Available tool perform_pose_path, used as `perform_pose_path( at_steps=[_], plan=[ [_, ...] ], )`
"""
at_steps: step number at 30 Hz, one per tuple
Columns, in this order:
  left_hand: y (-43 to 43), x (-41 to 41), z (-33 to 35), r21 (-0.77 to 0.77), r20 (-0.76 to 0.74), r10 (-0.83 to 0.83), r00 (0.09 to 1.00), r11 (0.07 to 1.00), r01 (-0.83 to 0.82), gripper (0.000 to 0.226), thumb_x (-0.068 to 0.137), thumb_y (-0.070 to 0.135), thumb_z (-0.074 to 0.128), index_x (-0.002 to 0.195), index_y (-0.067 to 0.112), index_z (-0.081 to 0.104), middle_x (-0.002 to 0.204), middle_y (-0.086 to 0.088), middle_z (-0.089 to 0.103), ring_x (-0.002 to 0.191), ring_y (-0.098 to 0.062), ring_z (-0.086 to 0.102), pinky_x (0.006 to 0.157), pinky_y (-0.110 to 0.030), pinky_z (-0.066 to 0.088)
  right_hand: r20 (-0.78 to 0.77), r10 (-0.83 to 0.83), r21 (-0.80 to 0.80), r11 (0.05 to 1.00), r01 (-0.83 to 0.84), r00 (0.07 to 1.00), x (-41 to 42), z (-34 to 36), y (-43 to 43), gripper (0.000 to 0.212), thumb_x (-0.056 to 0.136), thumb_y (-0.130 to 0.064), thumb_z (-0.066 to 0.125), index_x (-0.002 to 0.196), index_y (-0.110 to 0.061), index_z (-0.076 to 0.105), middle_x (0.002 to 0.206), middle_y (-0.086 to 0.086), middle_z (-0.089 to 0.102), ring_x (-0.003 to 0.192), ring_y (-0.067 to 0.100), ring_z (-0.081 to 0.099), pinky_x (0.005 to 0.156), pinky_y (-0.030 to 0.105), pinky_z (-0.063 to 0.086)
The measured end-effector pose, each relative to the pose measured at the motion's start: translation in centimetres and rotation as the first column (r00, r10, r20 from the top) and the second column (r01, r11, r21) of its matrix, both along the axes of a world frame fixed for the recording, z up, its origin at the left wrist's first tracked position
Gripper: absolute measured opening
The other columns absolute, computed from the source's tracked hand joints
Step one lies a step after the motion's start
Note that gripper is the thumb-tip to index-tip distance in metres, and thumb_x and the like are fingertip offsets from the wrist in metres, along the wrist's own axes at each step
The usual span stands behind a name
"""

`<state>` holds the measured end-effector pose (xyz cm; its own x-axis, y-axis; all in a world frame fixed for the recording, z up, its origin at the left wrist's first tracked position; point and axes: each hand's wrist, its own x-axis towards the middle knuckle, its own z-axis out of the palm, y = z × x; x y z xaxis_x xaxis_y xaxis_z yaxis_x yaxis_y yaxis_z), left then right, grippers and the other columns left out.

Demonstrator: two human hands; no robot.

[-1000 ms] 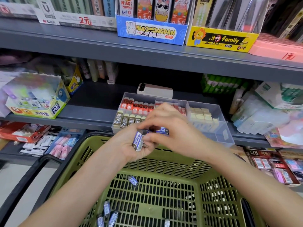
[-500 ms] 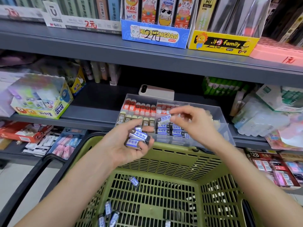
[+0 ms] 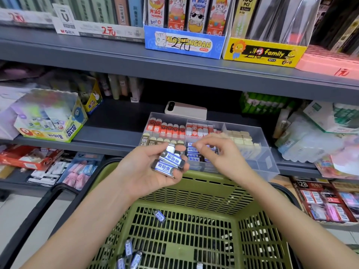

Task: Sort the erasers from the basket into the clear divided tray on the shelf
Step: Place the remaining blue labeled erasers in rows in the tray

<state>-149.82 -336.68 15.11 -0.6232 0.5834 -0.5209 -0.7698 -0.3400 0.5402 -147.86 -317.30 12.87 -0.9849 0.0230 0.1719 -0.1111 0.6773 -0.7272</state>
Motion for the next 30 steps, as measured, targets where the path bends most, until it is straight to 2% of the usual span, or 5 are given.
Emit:
perform_pose_path(
  at_steps=[3,9,17,22,30],
  plan=[
    [0.2,0.1,0.0,-0.005,-0.056,-0.054,0.997,0.999,0.054,0.039,0.08,0.02,0.053,0.108,-0.007,0.061,0.081,-0.021,0.064,0.064,-0.03,0.062,0.044,-0.027,0.047,-0.001,0.094,-0.097,0.991,-0.094,0.996,0.6,1.2,-1.8,0.009,0.086,-0.037,0.061,0.091,-0.042,0.066,0.087,-0.025,0.064,0.092,-0.003,0.049,0.082,0.017,0.036],
    [0.5,0.2,0.2,-0.07,-0.14,-0.163,0.977,0.986,0.154,0.034,0.082,0.024,0.054,0.105,-0.001,0.063,0.08,-0.02,0.062,0.063,-0.031,0.062,0.043,-0.027,0.046,0.07,0.192,-0.232,0.957,-0.171,0.979,0.6,2.5,-2.4,0.01,0.088,-0.024,0.063,0.092,-0.019,0.07,0.088,0.007,0.071,0.084,0.013,0.063,0.082,0.02,0.045],
    [0.5,-0.2,0.5,-0.046,-0.061,-0.094,0.994,0.995,0.091,0.044,0.081,0.022,0.057,0.114,-0.008,0.058,0.079,-0.022,0.064,0.062,-0.033,0.062,0.043,-0.026,0.047,0.163,0.038,-0.625,0.777,0.074,0.986,-1.5,2.2,-0.9,0.015,0.089,-0.003,0.055,0.081,-0.014,0.061,0.071,0.001,0.066,0.061,0.007,0.06,0.063,0.022,0.047],
    [-0.5,-0.7,0.0,-0.077,0.003,0.073,0.997,0.994,-0.073,0.035,0.094,0.021,0.049,0.102,-0.011,0.061,0.077,-0.027,0.067,0.061,-0.034,0.065,0.041,-0.025,0.047,0.204,-0.004,-0.085,0.996,0.022,0.979,-3.2,0.4,0.4,0.013,0.088,-0.007,0.06,0.09,-0.017,0.069,0.08,-0.001,0.064,0.067,0.009,0.054,0.069,0.023,0.043],
    [0.0,-0.7,0.0,-0.066,-0.031,0.119,0.992,0.99,-0.121,0.026,0.095,0.018,0.049,0.099,-0.006,0.059,0.079,-0.03,0.068,0.068,-0.039,0.069,0.04,-0.023,0.047,0.132,0.021,0.305,0.95,-0.061,0.991,-3.1,-0.6,-1.0,0.014,0.088,-0.015,0.062,0.091,-0.01,0.075,0.093,0.004,0.068,0.081,0.012,0.053,0.073,0.021,0.032]
  ],
)
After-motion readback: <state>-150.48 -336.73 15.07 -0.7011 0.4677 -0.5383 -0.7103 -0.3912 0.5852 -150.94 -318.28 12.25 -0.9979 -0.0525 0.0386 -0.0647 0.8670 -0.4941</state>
